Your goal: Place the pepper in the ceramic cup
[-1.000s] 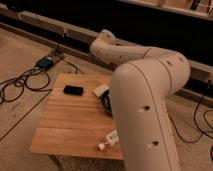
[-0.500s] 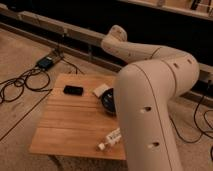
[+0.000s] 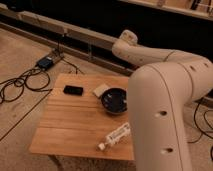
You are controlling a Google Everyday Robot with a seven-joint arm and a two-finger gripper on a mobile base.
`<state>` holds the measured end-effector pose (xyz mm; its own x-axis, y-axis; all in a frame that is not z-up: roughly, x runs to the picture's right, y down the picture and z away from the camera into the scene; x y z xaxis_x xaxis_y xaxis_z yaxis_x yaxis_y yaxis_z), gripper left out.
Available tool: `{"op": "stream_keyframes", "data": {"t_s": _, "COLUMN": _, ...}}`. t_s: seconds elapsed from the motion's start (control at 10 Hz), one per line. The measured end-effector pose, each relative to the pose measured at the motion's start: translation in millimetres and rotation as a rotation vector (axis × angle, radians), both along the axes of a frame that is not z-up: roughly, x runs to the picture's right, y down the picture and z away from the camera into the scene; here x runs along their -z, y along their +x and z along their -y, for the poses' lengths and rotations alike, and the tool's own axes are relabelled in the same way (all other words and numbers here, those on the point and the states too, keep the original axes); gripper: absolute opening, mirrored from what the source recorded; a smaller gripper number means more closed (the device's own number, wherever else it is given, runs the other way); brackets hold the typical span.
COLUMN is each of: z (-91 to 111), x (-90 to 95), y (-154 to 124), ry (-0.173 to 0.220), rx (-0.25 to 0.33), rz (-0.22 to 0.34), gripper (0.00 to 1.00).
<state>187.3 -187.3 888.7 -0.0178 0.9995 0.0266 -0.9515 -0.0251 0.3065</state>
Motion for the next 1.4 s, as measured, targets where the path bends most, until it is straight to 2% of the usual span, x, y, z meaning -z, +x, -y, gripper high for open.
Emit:
{"op": "stream_keyframes", "data": {"t_s": 0.3, "z": -16.7, "x": 2.3, "y": 24.2, "ry": 0.021, "rx": -0.015, "rz": -0.007, "gripper": 0.00}}
{"op": "stream_keyframes", "data": {"t_s": 0.5, "z": -29.5, "x": -0.8, "y": 28.0, "ry": 0.026, "rx": -0.019, "rz": -0.005, "gripper": 0.00}}
{"op": "stream_keyframes", "data": {"t_s": 0.8, "z": -53.9, "x": -9.6, "y": 34.6, "ry": 0.015, "rx": -0.038, "rz": -0.006, "gripper": 0.01}}
{"op": "stream_keyframes", "data": {"t_s": 0.9, "z": -64.2, "x": -13.7, "y": 37.1, "ry": 0.005, "rx": -0.045, "rz": -0.009, "gripper": 0.07}}
{"op": "stream_keyframes", "data": {"t_s": 1.1, "z": -72.7, "x": -15.8, "y": 40.4, "ry": -0.005, "rx": -0.048, "rz": -0.014, "gripper": 0.25}}
{"op": "stream_keyframes", "data": {"t_s": 1.3, "z": -71.7, "x": -11.4, "y": 44.9, "ry": -0.010, "rx": -0.049, "rz": -0.028, "gripper": 0.47}}
{"op": "stream_keyframes", "data": {"t_s": 1.4, "z": -69.1, "x": -9.2, "y": 45.4, "ry": -0.010, "rx": -0.045, "rz": -0.032, "gripper": 0.56}}
